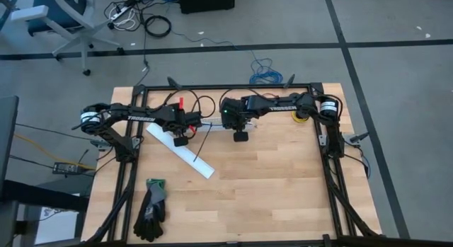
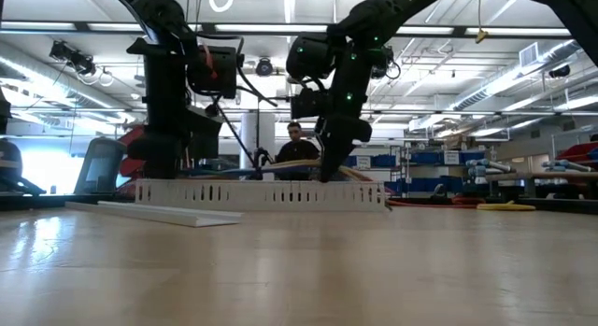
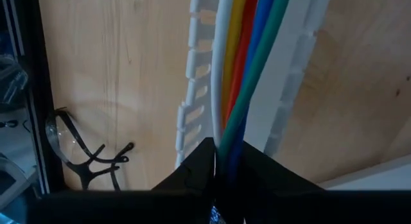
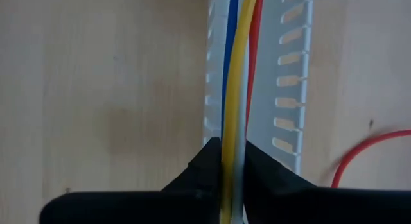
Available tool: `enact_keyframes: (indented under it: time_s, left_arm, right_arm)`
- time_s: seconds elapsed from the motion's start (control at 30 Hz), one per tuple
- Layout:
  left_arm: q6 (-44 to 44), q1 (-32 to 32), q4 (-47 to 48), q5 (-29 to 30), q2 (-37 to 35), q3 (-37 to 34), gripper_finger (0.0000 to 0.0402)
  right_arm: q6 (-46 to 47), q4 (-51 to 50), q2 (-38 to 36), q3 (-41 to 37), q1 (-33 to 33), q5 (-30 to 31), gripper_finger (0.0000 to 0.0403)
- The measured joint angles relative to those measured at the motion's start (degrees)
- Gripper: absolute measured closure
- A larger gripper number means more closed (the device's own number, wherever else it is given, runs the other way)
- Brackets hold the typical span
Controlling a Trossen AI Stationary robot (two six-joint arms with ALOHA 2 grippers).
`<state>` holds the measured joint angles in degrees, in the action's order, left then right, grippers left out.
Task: Ziptie cables
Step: Put the zip tied cables into the white cable duct, then close the white cable duct
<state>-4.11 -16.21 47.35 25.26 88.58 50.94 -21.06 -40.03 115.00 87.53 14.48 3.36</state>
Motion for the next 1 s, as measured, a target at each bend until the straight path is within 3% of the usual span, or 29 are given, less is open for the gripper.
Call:
enact_keyframes:
  time_s: [0.33, 0.77, 1.0]
  left_arm:
    - [1.4, 0.1, 1.3, -0.4, 0.0, 0.1, 0.0325]
    - [2.9, 0.1, 5.0, -0.3, -0.4, 0.2, 0.0270]
    - [10.2, 0.3, 8.0, 0.7, -7.9, 0.2, 0.0269]
  right_arm:
    - [1.0, 0.8, 0.0, 0.0, 0.0, 2.8, 0.0324]
    - [3.1, -1.2, -4.7, 0.1, 0.0, 5.4, 0.0282]
    - [10.4, -9.2, -11.9, -1.7, 0.0, 7.7, 0.0283]
